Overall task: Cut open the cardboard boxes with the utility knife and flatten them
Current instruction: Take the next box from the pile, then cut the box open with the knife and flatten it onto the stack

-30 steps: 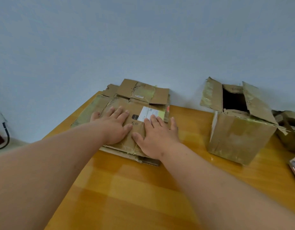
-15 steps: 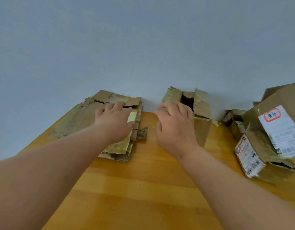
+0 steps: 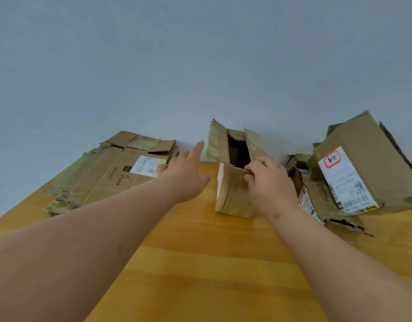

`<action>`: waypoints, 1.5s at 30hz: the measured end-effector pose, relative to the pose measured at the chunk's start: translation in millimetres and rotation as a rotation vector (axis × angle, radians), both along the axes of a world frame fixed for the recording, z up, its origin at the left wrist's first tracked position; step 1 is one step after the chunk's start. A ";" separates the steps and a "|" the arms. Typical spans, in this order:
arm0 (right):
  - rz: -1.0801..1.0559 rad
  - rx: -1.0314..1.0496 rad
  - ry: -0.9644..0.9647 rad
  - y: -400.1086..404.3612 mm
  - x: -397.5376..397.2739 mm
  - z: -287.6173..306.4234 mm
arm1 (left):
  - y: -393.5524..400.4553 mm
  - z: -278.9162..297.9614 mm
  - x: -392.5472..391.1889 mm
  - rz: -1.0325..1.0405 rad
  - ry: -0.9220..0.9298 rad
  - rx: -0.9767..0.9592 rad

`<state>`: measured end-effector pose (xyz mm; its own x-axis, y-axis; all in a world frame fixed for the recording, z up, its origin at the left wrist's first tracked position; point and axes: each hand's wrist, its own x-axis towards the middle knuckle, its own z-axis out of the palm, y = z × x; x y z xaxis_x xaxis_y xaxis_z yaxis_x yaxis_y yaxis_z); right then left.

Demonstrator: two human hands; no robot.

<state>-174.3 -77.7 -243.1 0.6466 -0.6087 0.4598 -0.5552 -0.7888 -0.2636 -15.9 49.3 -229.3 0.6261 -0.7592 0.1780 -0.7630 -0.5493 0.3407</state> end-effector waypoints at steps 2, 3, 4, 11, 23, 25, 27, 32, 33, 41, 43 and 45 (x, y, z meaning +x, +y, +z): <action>0.057 0.016 -0.035 0.3 -5.0 -3.4 | 3.6 -0.2 -1.3 0.010 0.062 -0.007; 0.089 0.030 -0.056 1.8 -8.0 -5.3 | 6.7 0.0 -2.1 -0.004 0.111 -0.013; 0.121 0.045 -0.078 3.9 -11.5 -6.7 | 10.7 0.8 -3.4 -0.028 0.163 -0.030; 0.322 0.101 -0.094 28.4 -48.6 -1.7 | 47.1 26.5 -31.8 -0.077 -0.180 -0.276; 0.309 0.267 -0.315 85.6 -105.1 22.7 | 80.2 28.8 -111.5 -0.302 -0.093 0.369; 0.217 0.245 -0.362 82.4 -104.0 25.6 | 83.1 24.6 -116.5 -0.303 -0.030 0.262; 0.121 0.257 -0.402 75.3 -103.2 28.6 | 87.2 21.8 -118.2 -0.291 0.055 0.157; -0.090 0.784 -0.694 61.8 -109.6 24.7 | 96.8 20.6 -119.5 -0.286 0.285 -0.108; -0.098 0.811 -0.688 61.2 -109.9 21.9 | 97.1 20.4 -121.5 -0.293 0.236 -0.120; 0.053 0.049 -0.058 71.0 -119.0 15.3 | 97.0 16.3 -136.8 -0.364 -0.067 -0.118; 0.049 0.144 0.026 71.4 -122.5 21.7 | 98.9 13.8 -134.5 -0.372 -0.117 -0.106; 0.068 0.215 0.085 67.5 -127.7 23.8 | 99.8 12.1 -132.1 -0.380 -0.154 -0.110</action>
